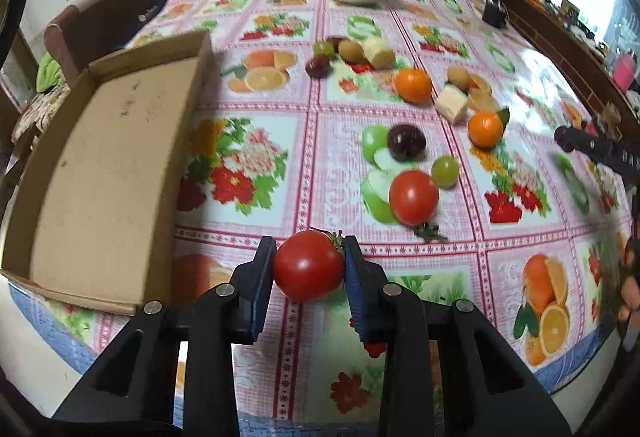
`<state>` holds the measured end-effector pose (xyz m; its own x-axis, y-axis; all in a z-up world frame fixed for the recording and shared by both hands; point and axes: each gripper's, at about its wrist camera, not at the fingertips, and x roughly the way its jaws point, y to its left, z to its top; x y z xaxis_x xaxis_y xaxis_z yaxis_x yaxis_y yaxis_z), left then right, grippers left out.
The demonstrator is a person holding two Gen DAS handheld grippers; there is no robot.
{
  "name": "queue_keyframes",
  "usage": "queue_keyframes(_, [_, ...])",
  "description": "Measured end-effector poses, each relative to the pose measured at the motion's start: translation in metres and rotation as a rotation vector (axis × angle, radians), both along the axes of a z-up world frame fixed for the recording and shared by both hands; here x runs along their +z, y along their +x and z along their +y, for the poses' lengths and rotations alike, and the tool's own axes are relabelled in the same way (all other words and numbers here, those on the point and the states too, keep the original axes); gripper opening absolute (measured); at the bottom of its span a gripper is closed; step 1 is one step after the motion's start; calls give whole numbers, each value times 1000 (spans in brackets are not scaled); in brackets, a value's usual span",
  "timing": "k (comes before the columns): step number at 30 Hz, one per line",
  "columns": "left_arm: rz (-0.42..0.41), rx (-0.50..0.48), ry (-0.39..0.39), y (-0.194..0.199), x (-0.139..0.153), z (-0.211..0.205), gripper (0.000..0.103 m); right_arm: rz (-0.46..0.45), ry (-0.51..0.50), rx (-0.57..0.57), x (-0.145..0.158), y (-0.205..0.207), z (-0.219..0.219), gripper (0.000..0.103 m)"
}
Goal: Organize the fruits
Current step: 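Carry tomato in left tool over cardboard box while right tool carries plum there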
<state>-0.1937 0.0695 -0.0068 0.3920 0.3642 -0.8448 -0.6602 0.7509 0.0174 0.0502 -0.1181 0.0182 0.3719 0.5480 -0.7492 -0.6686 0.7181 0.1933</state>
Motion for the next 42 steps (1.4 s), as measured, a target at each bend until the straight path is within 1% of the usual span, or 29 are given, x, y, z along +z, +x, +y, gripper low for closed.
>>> queue_keyframes(7, [-40, 45, 22, -15, 19, 14, 31, -38, 43, 152, 24, -51, 34, 25])
queue_keyframes(13, [-61, 81, 50, -27, 29, 24, 31, -27, 53, 239, 28, -81, 56, 24])
queue_keyframes(18, [-68, 113, 101, -36, 39, 30, 31, -9, 67, 318, 29, -102, 73, 24])
queue_keyframes(21, [-71, 136, 115, -44, 43, 35, 31, -3, 75, 357, 31, -114, 82, 24])
queue_keyframes(30, [-75, 205, 122, -67, 44, 56, 31, -10, 80, 459, 36, -145, 111, 24])
queue_keyframes(37, [-85, 263, 116, -88, 43, 76, 31, 6, 71, 539, 34, -169, 137, 24])
queue_keyframes(42, [-93, 324, 112, -107, 43, 94, 31, 15, 63, 610, 30, -190, 161, 24])
